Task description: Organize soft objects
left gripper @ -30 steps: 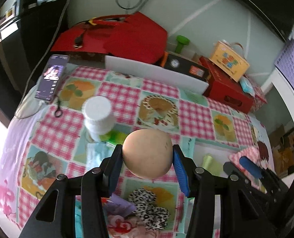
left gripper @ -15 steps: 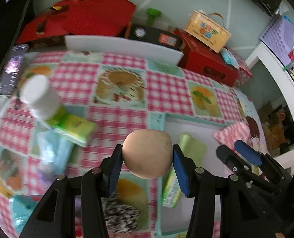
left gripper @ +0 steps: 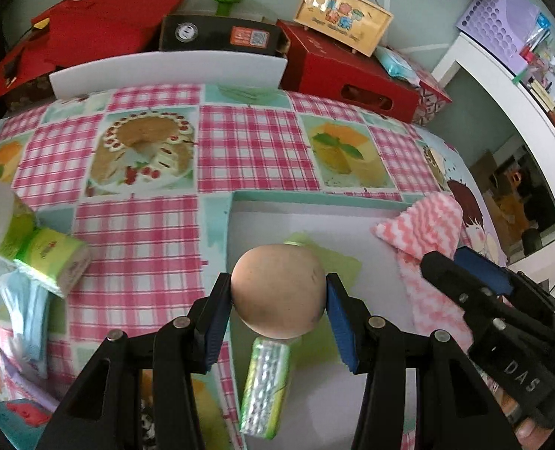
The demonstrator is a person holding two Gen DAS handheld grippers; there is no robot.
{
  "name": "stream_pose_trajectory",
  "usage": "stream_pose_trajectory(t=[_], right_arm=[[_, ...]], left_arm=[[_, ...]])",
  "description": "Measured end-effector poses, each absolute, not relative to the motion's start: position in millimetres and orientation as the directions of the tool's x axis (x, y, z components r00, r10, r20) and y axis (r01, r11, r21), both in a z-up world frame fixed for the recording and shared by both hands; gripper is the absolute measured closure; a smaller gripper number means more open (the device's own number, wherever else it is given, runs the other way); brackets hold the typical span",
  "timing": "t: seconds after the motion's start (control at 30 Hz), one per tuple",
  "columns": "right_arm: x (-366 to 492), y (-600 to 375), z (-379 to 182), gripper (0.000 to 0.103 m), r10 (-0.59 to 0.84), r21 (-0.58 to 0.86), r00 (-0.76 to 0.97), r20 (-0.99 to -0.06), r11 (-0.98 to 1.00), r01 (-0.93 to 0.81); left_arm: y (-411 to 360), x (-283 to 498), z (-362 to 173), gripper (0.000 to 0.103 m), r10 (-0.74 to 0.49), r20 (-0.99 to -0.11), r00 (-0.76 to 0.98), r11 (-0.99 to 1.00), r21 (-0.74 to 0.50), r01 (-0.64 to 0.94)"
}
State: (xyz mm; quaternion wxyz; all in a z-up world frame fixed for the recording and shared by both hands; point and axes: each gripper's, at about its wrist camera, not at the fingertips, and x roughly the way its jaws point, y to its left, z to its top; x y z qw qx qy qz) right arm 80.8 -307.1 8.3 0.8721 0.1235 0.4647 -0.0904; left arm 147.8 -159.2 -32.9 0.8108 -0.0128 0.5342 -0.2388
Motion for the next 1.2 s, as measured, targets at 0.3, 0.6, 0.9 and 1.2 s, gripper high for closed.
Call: stream_pose_trajectory(t=[0.3,0.6,0.9,1.2], right_arm=[[78,-316,6,0.046,-0.049,0.136,0.548,-0.835,0.947,0.292],[79,-314,4,0.046,-0.046,0.135,0.543,-0.839,0.948,0.289],[85,-305,-2,0.046,-0.037,0.119,0.524,-0.851,0.958,0.260],[91,-295,-8,0.039,-0.036,0.095,0.500,-0.865,0.968,0.233]], left_arm=[[-166,147,-37,0.045,-0.411,-0.865,0.288,0.875,-0.285,0.391],[-148,146,-26,0.045,-0.343,-0.879,0.332,0.914,-0.231,0.332],[-100,157,-26,0.042,-0.182,-0.912,0.366,0.979,-0.134,0.154],[-71,161,-28,0.033,-0.124,-0.912,0.390,0.992,-0.110,0.058]])
